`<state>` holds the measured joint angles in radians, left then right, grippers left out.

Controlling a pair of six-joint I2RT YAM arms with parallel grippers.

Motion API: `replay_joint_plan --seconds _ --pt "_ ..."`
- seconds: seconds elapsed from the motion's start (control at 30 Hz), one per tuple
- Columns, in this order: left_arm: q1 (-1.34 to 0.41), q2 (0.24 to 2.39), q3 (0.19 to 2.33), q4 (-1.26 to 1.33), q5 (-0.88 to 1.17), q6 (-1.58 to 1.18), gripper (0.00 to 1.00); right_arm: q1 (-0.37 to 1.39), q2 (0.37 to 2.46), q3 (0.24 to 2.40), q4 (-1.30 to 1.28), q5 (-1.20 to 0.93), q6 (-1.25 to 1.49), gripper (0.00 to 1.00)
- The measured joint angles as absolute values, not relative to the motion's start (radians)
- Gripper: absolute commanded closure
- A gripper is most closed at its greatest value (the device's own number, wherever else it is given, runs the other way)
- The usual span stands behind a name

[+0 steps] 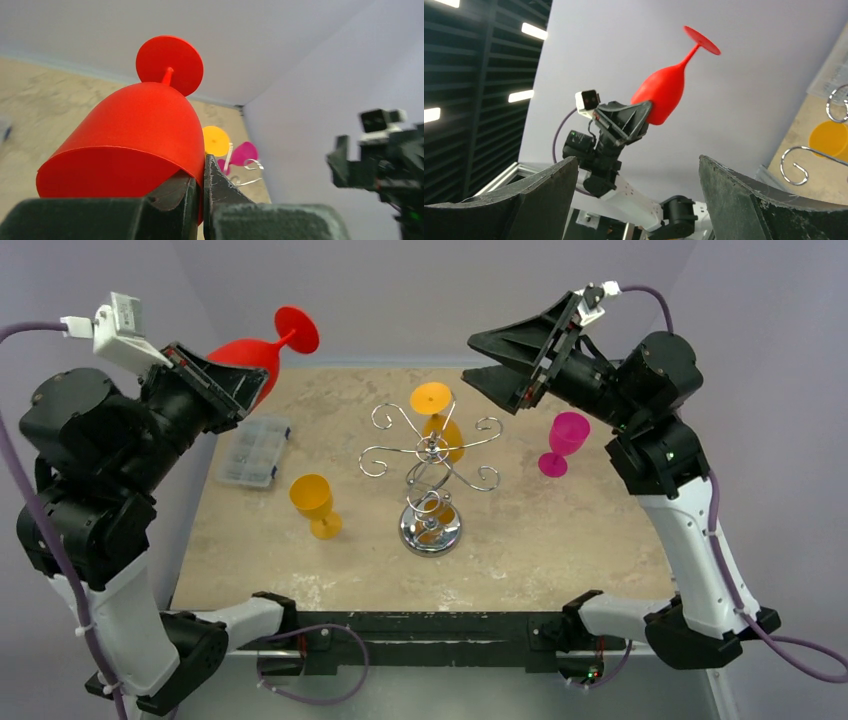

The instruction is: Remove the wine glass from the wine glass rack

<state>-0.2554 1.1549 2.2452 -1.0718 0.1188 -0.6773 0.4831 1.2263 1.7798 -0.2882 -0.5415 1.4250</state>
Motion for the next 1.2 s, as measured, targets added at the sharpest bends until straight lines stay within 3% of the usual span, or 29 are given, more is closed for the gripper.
replay_joint_plan --seconds 0.2,0.4,0.77,1.2 --pt "-0.242 1.234 2.275 -1.346 -0.125 -0.67 1.0 0.483 1.224 1.815 -0.398 -0.542 1.367 0.11" --pt "-0.14 1.288 2.252 -1.514 -0.216 -0.681 1.0 0.483 1.223 1.842 -0.467 -0.542 1.325 0.12" --pt "0.081 1.21 1.878 -1.565 -0.158 -0.723 1.0 0.483 1.235 1.855 -0.535 -0.569 1.287 0.12" --pt "0.154 1.125 1.538 -1.515 -0.096 -0.739 1.0 0.481 1.29 1.88 -0.564 -0.603 1.271 0.13"
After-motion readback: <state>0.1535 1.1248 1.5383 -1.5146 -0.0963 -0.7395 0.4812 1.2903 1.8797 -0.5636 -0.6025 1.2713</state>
